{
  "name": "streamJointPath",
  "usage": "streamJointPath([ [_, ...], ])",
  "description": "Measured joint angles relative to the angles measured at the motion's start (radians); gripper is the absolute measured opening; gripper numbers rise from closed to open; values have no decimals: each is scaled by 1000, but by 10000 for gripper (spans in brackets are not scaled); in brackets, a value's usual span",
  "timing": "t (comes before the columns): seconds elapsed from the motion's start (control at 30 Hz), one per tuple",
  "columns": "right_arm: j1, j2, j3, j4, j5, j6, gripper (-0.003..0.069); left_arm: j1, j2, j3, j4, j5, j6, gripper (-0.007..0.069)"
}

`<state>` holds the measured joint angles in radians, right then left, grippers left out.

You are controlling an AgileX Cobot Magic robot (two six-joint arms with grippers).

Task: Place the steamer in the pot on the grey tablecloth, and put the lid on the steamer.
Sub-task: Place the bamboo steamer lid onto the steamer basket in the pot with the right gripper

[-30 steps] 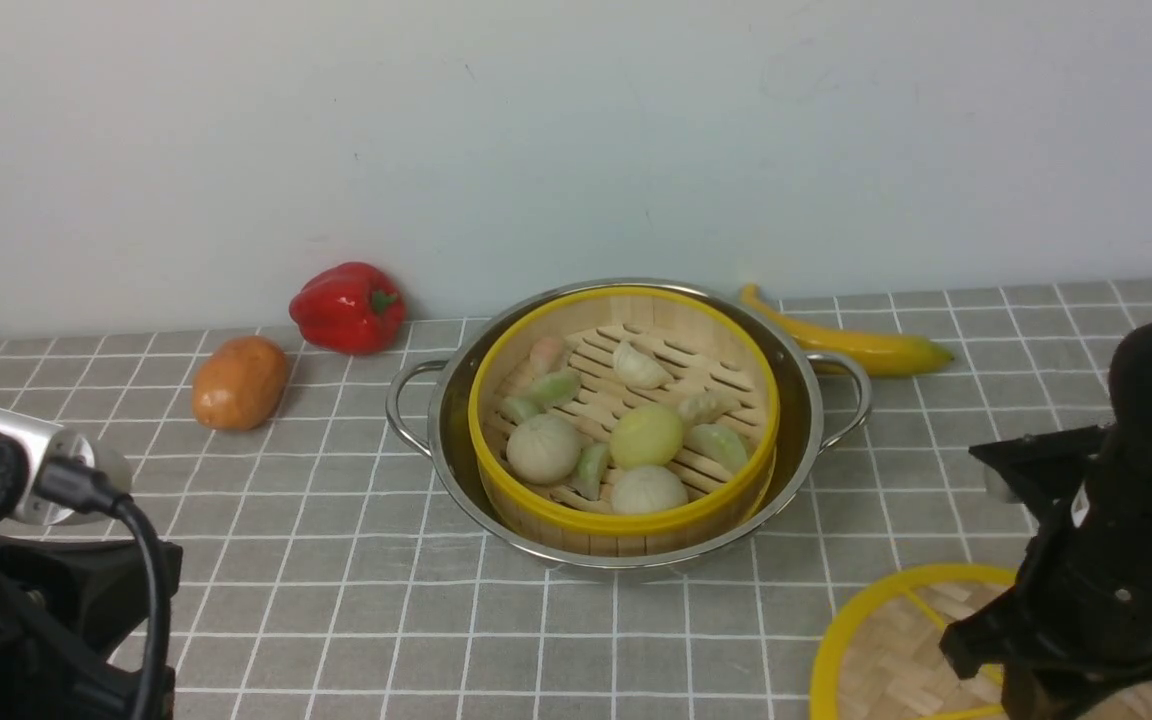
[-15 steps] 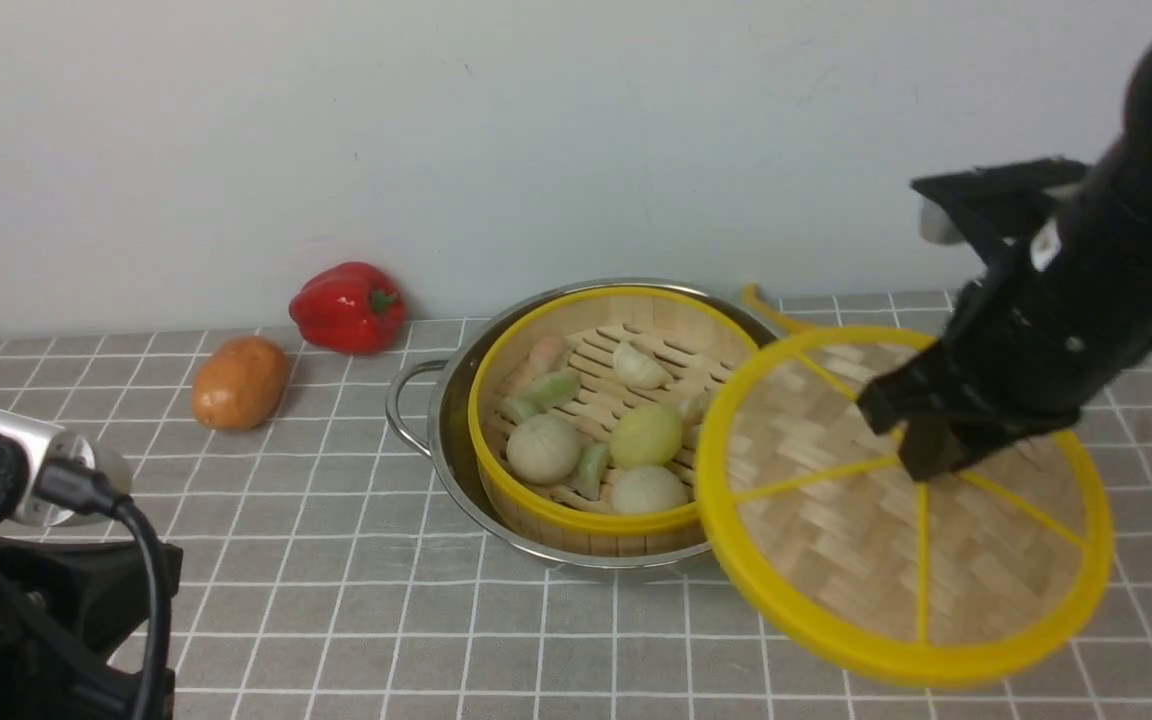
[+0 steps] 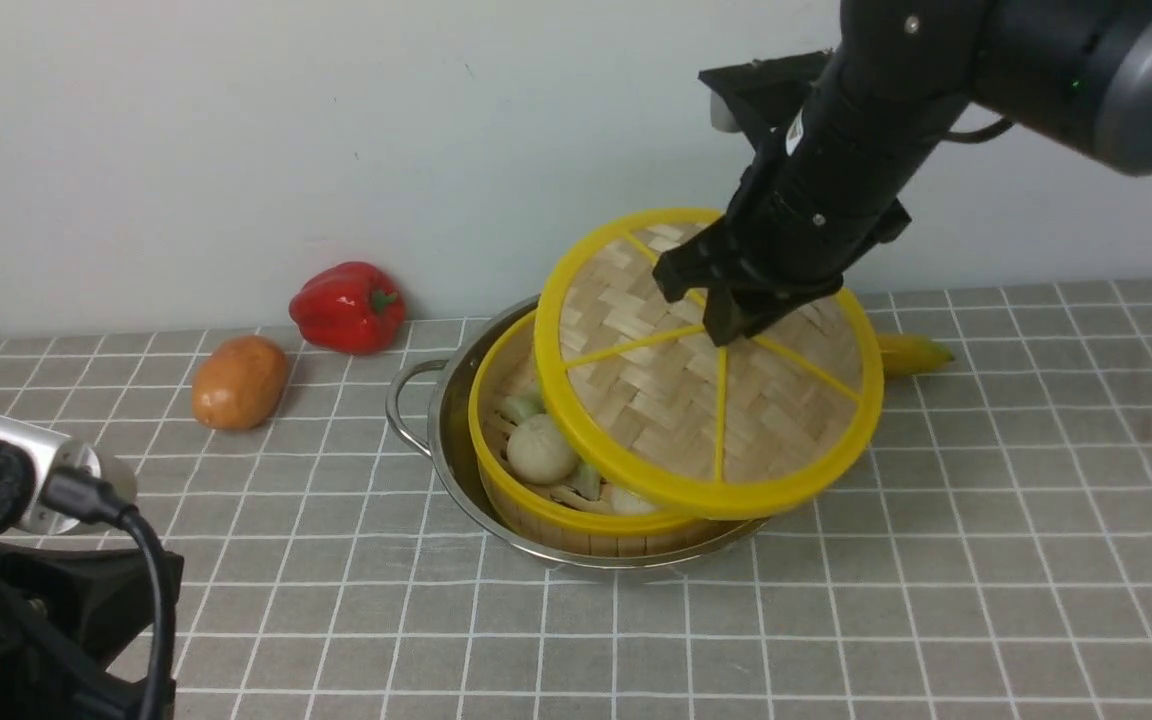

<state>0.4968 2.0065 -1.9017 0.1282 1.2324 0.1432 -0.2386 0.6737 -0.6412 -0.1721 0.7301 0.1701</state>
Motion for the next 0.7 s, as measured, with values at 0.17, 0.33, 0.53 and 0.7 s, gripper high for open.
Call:
streamJointPath([
  [0.17, 0, 51, -48, 0, 0, -2, 148, 0, 0, 0, 0, 0, 0, 2],
  [0.33, 0, 89, -90, 38, 1, -22, 148, 0, 0, 0, 0, 0, 2, 2],
  [0.53, 14, 127, -123, 61, 1, -34, 148, 0, 0, 0, 0, 0, 3, 2],
  [0.7, 50, 151, -125, 61, 1, -50, 148, 0, 0, 0, 1, 0, 5, 2],
])
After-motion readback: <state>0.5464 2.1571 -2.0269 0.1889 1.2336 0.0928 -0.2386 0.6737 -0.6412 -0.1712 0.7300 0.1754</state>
